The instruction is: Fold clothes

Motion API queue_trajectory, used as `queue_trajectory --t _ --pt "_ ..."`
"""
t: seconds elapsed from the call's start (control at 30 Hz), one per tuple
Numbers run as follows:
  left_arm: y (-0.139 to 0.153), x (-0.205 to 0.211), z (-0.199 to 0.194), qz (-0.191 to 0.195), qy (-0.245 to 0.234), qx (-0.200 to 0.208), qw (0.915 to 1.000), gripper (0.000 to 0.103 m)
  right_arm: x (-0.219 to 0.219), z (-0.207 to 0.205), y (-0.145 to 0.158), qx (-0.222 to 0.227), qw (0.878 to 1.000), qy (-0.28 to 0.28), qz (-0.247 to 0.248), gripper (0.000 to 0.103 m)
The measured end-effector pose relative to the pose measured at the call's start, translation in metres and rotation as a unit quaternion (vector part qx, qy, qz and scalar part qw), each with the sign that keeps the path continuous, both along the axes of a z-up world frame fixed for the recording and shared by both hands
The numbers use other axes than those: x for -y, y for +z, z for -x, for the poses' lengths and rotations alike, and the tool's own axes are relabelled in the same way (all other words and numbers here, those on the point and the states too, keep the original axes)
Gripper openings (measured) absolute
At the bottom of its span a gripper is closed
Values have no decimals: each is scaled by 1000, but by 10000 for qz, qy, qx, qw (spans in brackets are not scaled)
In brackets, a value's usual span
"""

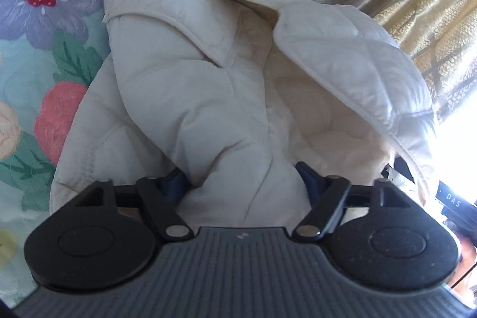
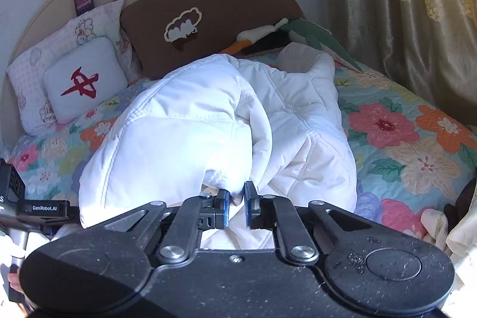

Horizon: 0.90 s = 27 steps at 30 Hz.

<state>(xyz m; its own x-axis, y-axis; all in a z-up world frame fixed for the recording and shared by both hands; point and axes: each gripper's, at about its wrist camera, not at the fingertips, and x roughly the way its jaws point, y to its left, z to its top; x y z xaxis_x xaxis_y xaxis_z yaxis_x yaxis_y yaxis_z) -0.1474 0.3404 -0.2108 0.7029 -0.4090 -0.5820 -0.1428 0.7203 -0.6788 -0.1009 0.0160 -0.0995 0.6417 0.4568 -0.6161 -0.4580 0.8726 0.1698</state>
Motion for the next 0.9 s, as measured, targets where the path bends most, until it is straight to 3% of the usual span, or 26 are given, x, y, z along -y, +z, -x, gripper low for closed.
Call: queue_trajectory --t 0.03,0.07,0.1,0.17,0.23,0.3,0.33,0.37,0.4,0.43,0.47,0.5,0.53,0.57,0.67,0.77,0.83,0.9 --pt "3 3 2 -116 3 81 9999 48 2 2 -2 -12 10000 7 -27 20" --pt "6 6 4 -240 6 145 9996 39 3 3 -4 -57 9999 3 -101 39" --pt "8 10 4 -386 7 168 9991 35 4 5 -6 -100 9998 -14 -189 65" --pt "12 19 3 -713 -14 214 9972 28 4 3 -12 -256 9984 -105 -496 81" --pt "12 24 1 -907 -22 242 9956 28 1 -3 -18 -550 9948 -94 -849 81" --pt "8 22 -3 -823 51 183 9964 38 -9 -13 -25 -871 9899 -67 -1112 89" --pt "2 16 -6 -622 166 14 9979 60 -15 -19 -29 -1007 9876 -77 -1203 90" --pt "-9 7 -10 -373 270 -203 9987 74 -21 -24 -33 -1144 9849 -87 -1293 91" --pt "-16 0 -14 -121 296 -287 9991 74 -27 -30 -38 -1265 9826 -115 -1356 93" --pt "-23 -7 -16 97 328 -351 9988 67 -35 -37 -44 -1351 9818 -173 -1326 94" --pt "-27 -12 -18 211 359 -351 9985 48 -44 -44 -51 -1432 9818 -204 -1232 94" --pt "-26 -16 -19 248 354 -319 9986 37 -53 -50 -58 -1514 9816 -234 -1138 86" --pt "-22 -18 -21 220 363 -272 9987 21 -61 -56 -65 -1595 9813 -264 -1043 73" --pt "-17 -20 -24 144 366 -243 9989 15 -70 -61 -70 -1668 9803 -281 -1021 47" --pt "8 -30 -32 -317 471 -199 9982 11 -99 -72 -56 -1514 9819 15 -1134 31" --pt "48 -66 -32 -551 864 54 9947 9 -127 -89 -27 -1390 9761 422 -1617 27" --pt "93 -91 -22 -956 1248 483 9864 8 -150 -100 3 -1185 9688 819 -2018 26" --pt "144 -112 -8 -1367 1625 965 9724 8 -176 -98 44 -580 9620 1329 -2314 24"
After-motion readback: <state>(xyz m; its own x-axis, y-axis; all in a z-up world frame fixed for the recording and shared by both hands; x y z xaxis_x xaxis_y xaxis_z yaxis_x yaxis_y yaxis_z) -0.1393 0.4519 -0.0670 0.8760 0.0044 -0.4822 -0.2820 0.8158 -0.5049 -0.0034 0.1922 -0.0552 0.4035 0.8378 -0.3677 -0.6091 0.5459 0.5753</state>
